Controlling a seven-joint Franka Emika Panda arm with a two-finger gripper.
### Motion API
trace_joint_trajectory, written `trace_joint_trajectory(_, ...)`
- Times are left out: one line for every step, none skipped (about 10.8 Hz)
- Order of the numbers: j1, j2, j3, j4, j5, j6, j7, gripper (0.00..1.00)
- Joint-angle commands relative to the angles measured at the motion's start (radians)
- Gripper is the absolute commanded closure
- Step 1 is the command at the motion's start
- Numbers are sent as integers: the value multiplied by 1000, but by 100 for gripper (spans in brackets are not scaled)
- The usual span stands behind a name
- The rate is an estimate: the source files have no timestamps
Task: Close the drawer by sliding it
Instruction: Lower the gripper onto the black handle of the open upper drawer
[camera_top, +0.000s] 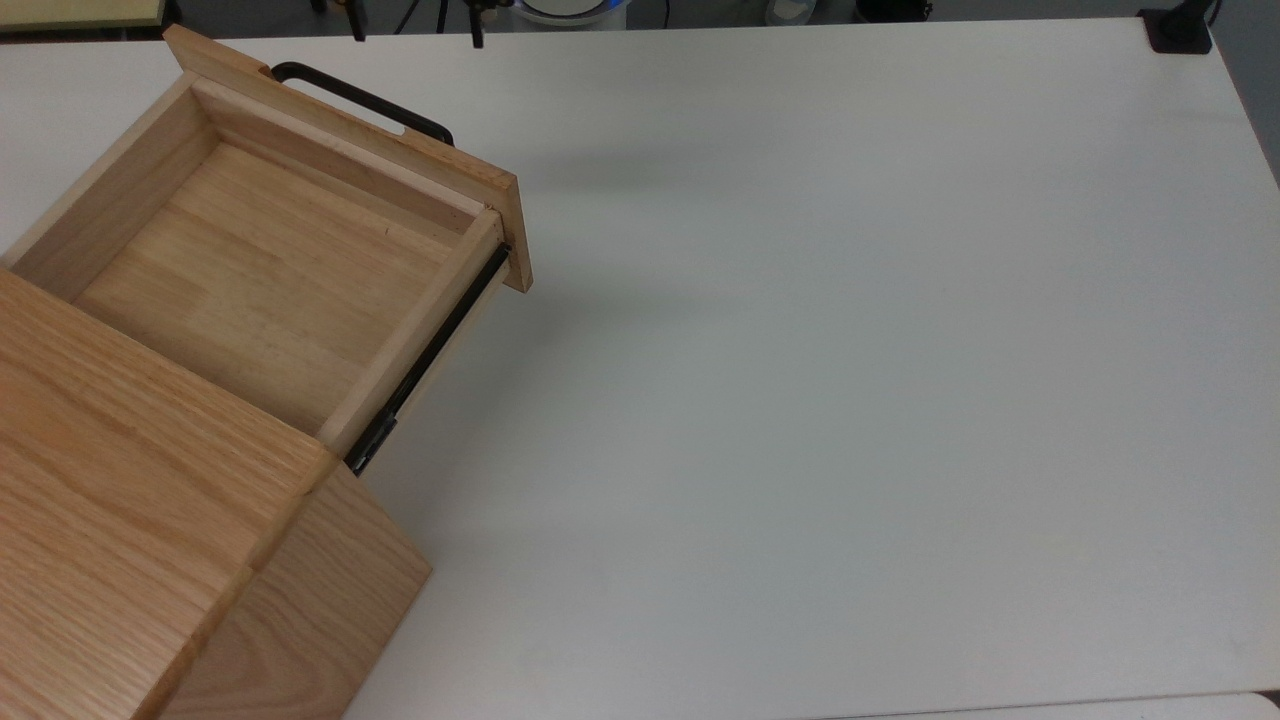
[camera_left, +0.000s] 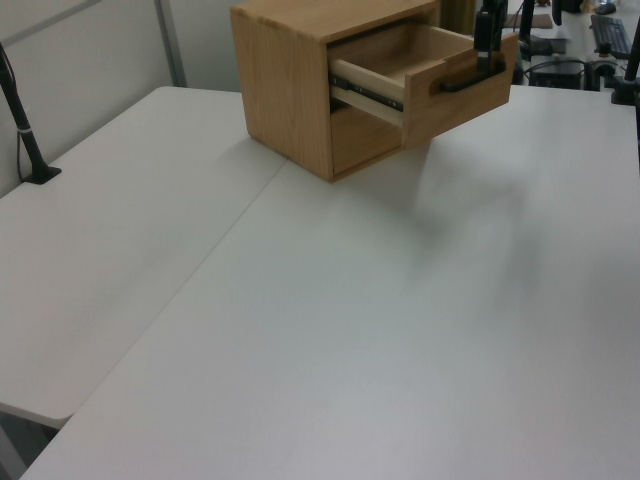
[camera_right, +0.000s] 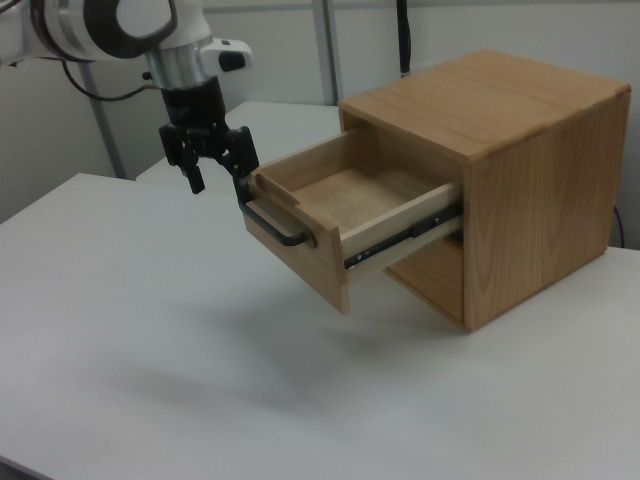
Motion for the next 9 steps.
trace_joint_trajectory(-8,-30,-17,-78,-13,0,220,86)
trace_joint_trajectory(-12,-28,-19,-82,-10,1,276,99)
trace_joint_trajectory(-12,-30,-24,-106,-4,18,291,100)
trace_joint_trajectory(-16,-42,-27,-150,-1,79,320,100)
trace_joint_trajectory(-22,-53,-52,-186,-1,155,436,100)
trace_joint_trajectory(-22,-48,-65,-192,-2,229,524,100)
trace_joint_trajectory(-25,-40,-68,-194,-2,272,558,100)
trace_joint_trajectory(-25,-39,-83,-194,-2,305,568,100)
trace_joint_trajectory(-24,-36,-100,-191,-2,338,569,100)
